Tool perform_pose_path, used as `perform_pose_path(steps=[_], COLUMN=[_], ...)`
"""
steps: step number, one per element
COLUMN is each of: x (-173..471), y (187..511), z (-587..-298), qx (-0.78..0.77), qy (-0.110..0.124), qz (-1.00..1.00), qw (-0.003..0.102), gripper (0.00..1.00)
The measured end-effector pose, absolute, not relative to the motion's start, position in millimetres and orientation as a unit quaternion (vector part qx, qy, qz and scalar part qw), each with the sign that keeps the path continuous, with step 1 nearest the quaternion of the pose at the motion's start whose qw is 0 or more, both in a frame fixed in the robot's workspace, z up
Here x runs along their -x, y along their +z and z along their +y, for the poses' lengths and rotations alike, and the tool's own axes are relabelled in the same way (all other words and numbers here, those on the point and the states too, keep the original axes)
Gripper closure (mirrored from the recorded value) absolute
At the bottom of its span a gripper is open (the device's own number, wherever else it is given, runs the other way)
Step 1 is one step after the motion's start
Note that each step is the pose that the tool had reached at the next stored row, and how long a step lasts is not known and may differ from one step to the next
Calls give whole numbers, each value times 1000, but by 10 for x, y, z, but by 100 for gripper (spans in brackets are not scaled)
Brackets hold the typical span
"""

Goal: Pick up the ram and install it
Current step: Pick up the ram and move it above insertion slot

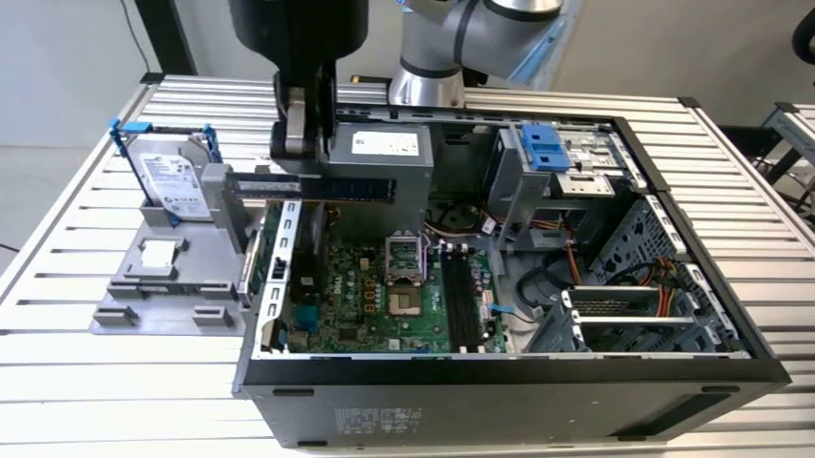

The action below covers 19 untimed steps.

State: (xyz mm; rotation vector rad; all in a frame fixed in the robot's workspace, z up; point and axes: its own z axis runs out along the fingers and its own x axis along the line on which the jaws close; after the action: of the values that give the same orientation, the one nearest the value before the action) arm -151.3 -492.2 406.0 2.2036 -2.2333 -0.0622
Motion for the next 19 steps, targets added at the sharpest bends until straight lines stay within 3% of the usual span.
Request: perform_pose_path(steps=[19], x=[1014], y=[4060], z=[-4922], qx=[-702], qy=[-22], qz=[-712], qw=[4], gripper=[100])
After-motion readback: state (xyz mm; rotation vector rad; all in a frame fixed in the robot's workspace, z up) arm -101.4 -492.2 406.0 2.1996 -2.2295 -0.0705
